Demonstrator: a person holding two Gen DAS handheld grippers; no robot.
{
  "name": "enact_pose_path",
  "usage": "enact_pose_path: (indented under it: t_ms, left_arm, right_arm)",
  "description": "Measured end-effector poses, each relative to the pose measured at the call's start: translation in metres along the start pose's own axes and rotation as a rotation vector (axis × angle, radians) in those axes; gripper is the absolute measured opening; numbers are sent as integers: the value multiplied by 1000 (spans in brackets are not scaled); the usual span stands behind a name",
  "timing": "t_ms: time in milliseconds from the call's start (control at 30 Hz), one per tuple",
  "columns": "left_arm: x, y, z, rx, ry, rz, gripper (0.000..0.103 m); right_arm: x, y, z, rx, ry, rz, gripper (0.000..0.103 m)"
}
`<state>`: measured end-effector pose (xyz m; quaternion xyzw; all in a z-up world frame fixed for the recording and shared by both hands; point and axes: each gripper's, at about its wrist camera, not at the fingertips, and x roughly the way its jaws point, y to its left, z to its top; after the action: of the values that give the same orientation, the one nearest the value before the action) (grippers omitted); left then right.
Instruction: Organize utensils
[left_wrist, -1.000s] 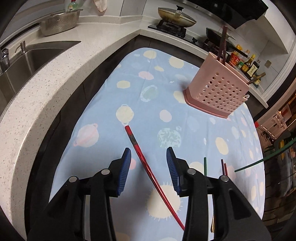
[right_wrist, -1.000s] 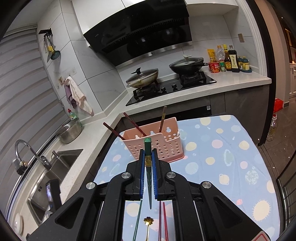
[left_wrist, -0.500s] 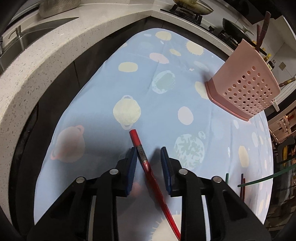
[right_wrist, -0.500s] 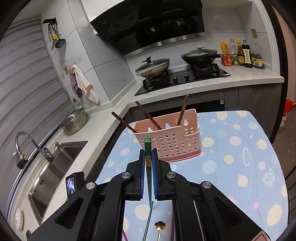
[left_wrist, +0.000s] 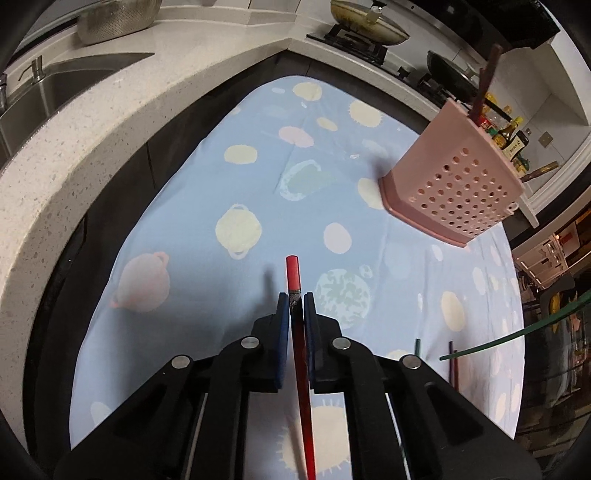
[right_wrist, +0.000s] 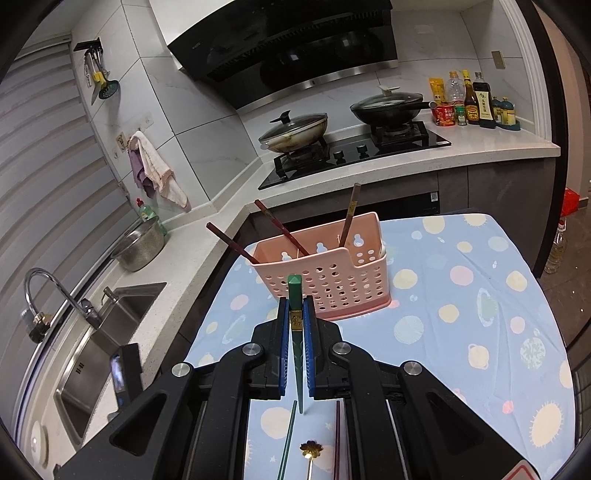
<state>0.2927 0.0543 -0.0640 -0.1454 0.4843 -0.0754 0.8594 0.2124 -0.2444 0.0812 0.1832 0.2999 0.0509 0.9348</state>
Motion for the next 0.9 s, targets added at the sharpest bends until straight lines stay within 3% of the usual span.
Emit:
enact_pose_path:
  t_ms: [533, 900]
  left_arm:
    - [-146, -68, 1, 126, -241, -175, 7]
    - [-198, -123, 48, 240, -416, -233, 7]
  right_arm:
    - [-32, 0, 4, -7, -40, 33, 7]
    - [-36, -5, 42, -23, -96, 50, 7]
